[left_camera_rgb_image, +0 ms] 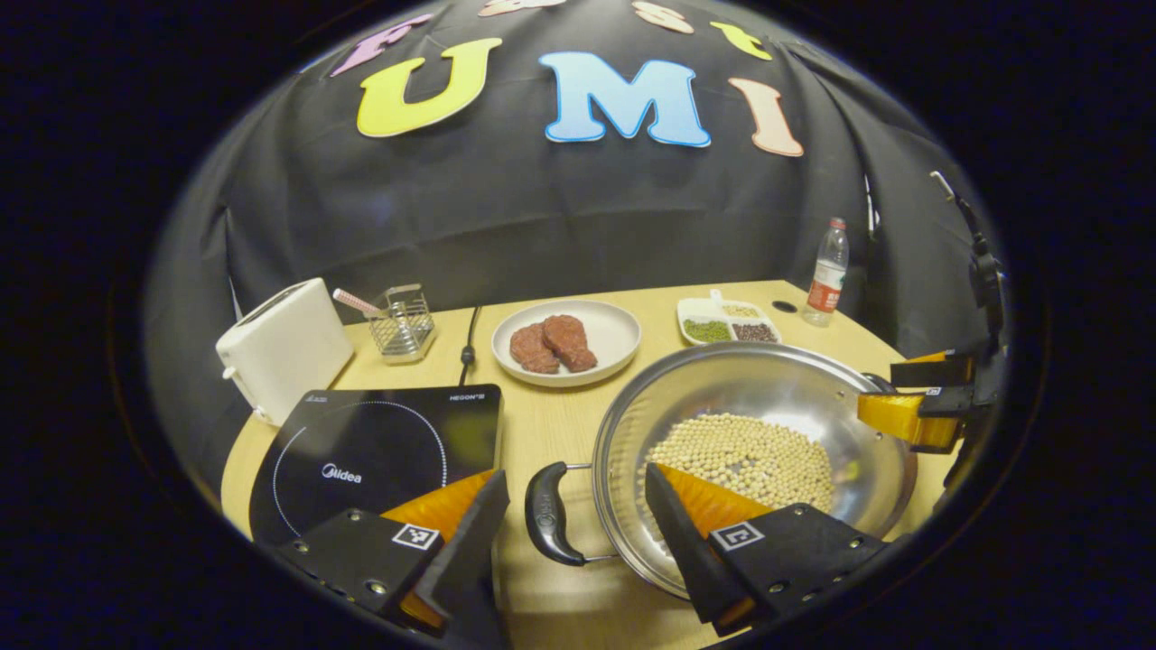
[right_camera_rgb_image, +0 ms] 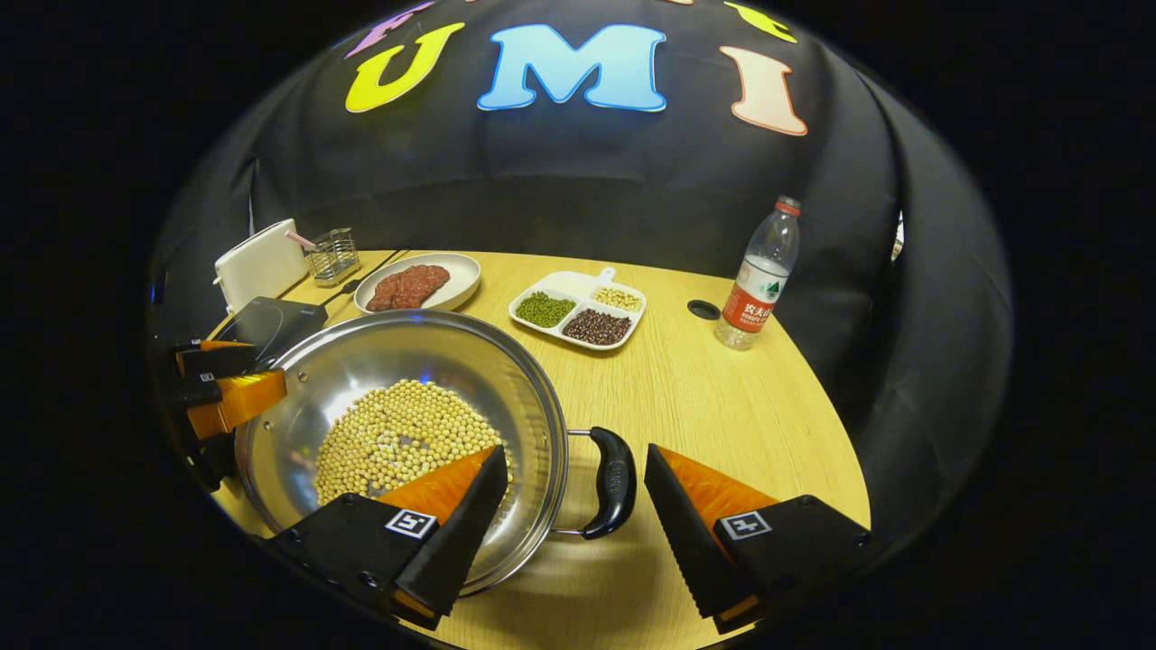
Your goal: First push the handle of the pot to place it horizontally, then grasp the pot with both hands and set it on the induction cooktop.
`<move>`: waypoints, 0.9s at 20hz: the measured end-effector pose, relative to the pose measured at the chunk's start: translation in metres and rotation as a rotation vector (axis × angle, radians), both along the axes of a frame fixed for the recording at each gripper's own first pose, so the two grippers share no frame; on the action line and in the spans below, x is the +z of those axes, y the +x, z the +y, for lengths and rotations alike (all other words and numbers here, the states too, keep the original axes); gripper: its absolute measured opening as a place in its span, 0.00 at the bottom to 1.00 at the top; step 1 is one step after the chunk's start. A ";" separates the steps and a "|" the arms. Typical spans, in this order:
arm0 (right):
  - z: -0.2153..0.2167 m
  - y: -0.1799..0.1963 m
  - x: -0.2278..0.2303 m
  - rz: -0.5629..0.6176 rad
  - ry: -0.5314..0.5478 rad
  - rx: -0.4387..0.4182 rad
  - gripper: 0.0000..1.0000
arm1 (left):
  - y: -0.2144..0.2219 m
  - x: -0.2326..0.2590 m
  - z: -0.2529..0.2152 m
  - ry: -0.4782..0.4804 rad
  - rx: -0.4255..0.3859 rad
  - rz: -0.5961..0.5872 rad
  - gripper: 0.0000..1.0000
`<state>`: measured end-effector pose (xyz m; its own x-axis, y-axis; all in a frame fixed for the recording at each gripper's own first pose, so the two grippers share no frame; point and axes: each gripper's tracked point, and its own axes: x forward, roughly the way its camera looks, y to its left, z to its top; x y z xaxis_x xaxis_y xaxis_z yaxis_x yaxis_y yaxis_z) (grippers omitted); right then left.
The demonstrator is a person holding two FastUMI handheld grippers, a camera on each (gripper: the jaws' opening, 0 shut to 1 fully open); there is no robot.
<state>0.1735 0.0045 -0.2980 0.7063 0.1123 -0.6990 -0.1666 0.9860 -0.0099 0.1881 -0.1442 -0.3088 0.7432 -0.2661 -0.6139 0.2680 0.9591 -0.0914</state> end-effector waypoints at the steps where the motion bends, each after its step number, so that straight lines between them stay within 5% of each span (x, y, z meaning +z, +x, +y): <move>1: 0.000 0.001 -0.003 0.010 0.000 0.000 0.98 | 0.000 -0.005 0.000 0.004 0.004 0.014 0.93; 10: -0.002 0.003 -0.024 0.075 0.000 -0.016 0.97 | -0.001 -0.026 -0.009 0.009 0.010 0.080 0.93; 18: -0.002 0.003 -0.022 0.081 0.030 -0.019 0.75 | -0.004 -0.031 -0.004 0.025 0.038 0.114 0.78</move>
